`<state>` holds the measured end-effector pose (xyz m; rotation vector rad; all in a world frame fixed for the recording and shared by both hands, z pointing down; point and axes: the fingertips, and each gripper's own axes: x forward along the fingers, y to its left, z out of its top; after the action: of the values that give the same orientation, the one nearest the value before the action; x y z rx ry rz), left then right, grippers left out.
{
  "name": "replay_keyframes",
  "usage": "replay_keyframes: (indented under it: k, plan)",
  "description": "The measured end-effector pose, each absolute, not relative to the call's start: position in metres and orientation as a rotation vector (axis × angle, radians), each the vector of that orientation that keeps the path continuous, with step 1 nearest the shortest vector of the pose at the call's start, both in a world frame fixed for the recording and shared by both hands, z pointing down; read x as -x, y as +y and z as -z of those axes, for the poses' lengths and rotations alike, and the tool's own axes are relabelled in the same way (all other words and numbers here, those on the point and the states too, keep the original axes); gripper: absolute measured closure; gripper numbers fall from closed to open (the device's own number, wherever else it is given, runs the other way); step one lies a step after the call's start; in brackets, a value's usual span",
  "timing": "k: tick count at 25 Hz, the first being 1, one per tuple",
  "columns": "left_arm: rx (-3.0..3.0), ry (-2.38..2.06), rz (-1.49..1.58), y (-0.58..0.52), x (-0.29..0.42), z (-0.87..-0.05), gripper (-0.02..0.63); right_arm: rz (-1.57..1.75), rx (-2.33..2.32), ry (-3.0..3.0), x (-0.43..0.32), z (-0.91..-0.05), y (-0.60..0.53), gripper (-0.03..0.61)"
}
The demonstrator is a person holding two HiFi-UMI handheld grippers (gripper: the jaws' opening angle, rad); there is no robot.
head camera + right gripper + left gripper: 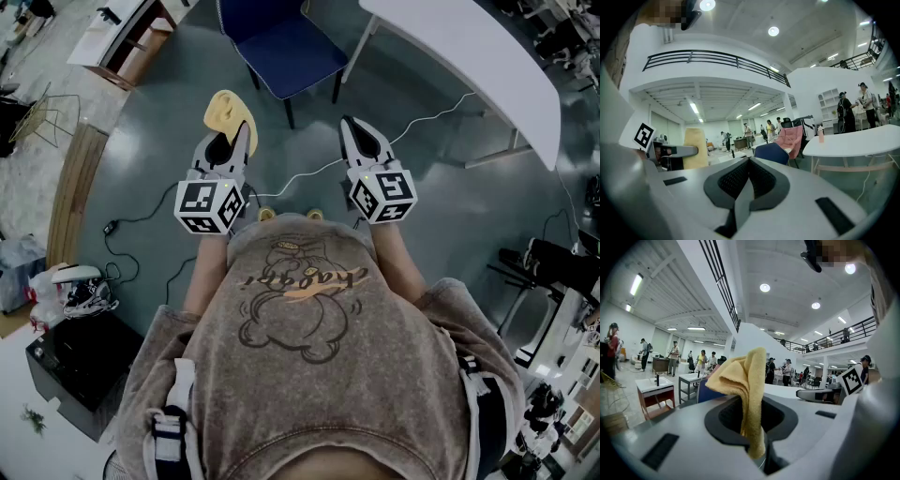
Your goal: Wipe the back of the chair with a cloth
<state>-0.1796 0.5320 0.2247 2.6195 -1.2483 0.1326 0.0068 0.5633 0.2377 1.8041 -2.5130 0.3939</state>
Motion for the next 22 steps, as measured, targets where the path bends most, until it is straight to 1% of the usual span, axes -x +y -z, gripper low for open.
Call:
replay_keyframes:
  k: [8,16,22]
  plan:
    - [-2.607,-1.261,-0.132,0.536,0.167,-0.226,0.557,-0.421,-1.830,-2.541,-0.022,-0.235,0.568,0.554]
    - [-2.596,-1.296,-0.111,0.545,0.138,-0.238,0.557,-0.461,-1.785,-2.547,-0.054,-0.257,0.581,0.554]
    - [-2.607,-1.317,-0.109,0.526,0.132,-0.233,0.557,-0.510,-1.785,-2.558,-0.062,-0.264,0.564,0.554]
